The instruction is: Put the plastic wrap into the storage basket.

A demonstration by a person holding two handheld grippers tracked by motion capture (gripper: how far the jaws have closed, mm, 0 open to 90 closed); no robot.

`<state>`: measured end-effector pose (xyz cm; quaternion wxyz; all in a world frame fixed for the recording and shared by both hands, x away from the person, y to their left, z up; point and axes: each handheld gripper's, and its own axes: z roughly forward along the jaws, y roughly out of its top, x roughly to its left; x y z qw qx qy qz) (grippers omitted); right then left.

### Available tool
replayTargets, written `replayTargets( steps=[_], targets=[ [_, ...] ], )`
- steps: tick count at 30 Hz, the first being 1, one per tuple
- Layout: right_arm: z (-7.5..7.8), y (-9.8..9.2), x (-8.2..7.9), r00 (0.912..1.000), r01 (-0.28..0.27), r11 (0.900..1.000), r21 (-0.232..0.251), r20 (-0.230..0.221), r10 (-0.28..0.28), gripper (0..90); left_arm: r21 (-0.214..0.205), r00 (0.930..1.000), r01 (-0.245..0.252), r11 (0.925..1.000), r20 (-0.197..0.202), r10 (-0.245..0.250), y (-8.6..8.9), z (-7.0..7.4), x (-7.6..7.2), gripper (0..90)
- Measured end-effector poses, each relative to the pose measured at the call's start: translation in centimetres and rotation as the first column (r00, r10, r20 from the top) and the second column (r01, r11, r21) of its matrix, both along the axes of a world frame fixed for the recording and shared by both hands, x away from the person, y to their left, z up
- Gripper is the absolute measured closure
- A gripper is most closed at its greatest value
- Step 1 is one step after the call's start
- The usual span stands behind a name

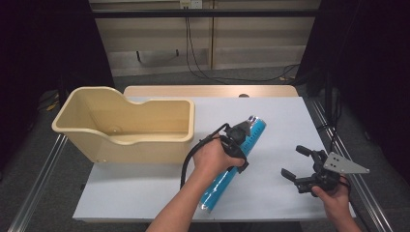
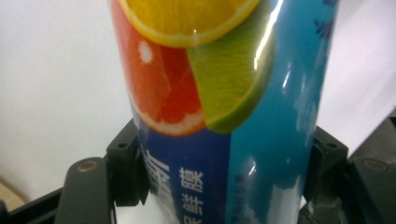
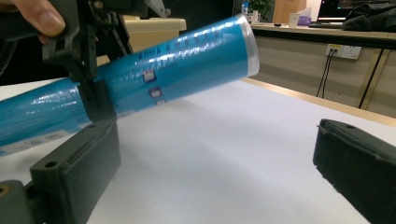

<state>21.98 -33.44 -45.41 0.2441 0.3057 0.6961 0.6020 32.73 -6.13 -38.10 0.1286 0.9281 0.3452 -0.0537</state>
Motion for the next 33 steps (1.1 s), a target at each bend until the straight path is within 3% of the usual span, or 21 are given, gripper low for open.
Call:
replayTargets(
  steps=[14,24,33],
  targets=[
    [0.0,-0.1,0.0,1.0000,0.003,1.0000,0.004,-0.004,-0.003,0.2,-0.012,0.9982,0.047,0.9988,0.037,-0.046,0.7,3.9,0.8,31.2],
    [-0.1,0.1,0.1,1.0000,-0.002,1.0000,0.004,-0.007,0.002,0.2,-0.006,0.9920,0.116,0.9933,0.051,-0.115,1.7,7.2,1.5,31.3],
    [-0.1,-0.1,0.0,1.0000,0.001,0.9999,0.011,-0.008,-0.001,0.2,-0.024,0.9898,0.134,0.9907,0.053,-0.132,2.2,8.9,2.0,31.4]
  ],
)
